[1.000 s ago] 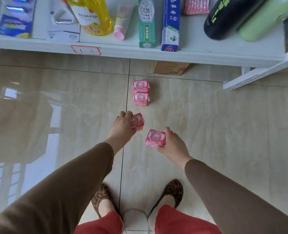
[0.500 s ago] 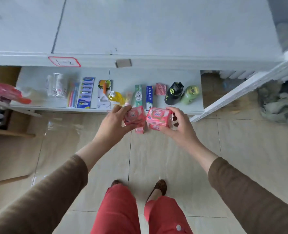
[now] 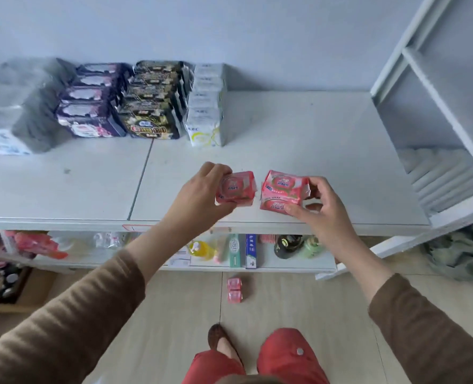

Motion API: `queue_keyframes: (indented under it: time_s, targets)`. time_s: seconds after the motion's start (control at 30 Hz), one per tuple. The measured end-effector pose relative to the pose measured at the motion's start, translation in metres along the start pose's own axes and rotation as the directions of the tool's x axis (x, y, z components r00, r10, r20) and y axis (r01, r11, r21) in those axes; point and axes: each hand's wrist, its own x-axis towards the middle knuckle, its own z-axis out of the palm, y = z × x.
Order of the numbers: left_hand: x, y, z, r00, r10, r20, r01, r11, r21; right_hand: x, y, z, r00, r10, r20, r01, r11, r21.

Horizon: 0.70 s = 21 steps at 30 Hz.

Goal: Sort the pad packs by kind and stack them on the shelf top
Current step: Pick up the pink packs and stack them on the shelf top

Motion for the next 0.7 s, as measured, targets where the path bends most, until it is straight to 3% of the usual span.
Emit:
queue_keyframes:
  time_s: [0.2, 0.3, 0.43, 0.7]
  targets:
    - [0.102, -0.007, -0.004, 0.999, 0.046, -0.017, -0.045, 0.996, 0.081, 0.067, -0.011, -0.002, 0.998, 0.004, -0.069, -0.002, 1.000, 0.027]
    - [0.153, -0.012, -0.002, 0.998, 0.052, -0.019, -0.047, 0.978, 0.204, 0.105, -0.008, -0.005, 0.997, 0.011, -0.077, -0.007, 0.998, 0.055]
    - [0.225, -0.024, 0.000, 0.996, 0.061, -0.064, -0.031, 0.919, 0.394, 0.164, 0.002, -0.009, 0.999, 0.009, -0.041, -0.006, 0.997, 0.078]
    - [0.345, -0.055, 0.011, 0.998, -0.036, -0.051, 0.059, 0.823, 0.565, 0.267, 0.017, -0.001, 0.999, 0.001, 0.044, -0.005, 0.996, 0.084]
